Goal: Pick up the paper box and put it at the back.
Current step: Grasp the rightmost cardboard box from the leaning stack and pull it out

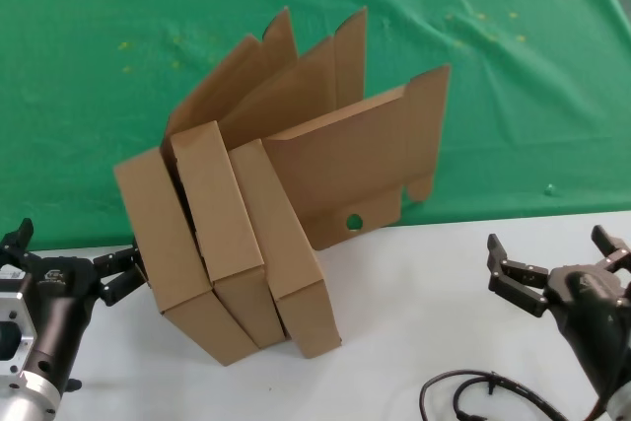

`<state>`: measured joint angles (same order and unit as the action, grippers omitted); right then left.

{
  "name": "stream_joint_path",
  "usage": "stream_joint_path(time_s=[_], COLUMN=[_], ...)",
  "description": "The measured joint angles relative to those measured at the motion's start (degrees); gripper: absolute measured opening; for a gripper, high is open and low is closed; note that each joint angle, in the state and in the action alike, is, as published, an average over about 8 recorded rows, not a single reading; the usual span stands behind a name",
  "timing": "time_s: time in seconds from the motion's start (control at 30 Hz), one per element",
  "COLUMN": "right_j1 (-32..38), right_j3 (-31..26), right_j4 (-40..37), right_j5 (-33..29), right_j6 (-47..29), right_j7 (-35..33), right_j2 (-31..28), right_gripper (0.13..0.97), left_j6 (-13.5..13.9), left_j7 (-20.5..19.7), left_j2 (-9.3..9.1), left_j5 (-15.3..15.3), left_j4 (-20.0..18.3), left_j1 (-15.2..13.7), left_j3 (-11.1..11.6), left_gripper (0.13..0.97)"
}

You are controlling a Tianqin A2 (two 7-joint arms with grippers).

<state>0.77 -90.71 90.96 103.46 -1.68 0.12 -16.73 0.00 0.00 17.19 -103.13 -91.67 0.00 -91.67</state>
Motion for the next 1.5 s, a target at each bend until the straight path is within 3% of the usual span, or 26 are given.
stream_joint_path(time_s=[0.8, 1.2, 1.5], right_j1=[0.0, 0.0, 0.0], right_j3=[0.0, 0.0, 0.0], right_j4=[0.0, 0.0, 0.0], right_j5=[0.0, 0.0, 0.0], right_j6=[0.0, 0.0, 0.0], right_j7=[0.0, 0.0, 0.0], right_j2=[0.0, 0.0, 0.0], right_gripper=[0.966, 0.966, 0.966], left_j6=[0.0, 0.0, 0.0], left_j7=[0.0, 0.0, 0.0], left_j2=[0.0, 0.0, 0.0], left_j5=[0.0, 0.0, 0.0], left_j4=[0.0, 0.0, 0.0], left_j1=[0.0, 0.0, 0.0], left_j3=[0.0, 0.0, 0.0], left_gripper=[0.957, 0.889, 0.756])
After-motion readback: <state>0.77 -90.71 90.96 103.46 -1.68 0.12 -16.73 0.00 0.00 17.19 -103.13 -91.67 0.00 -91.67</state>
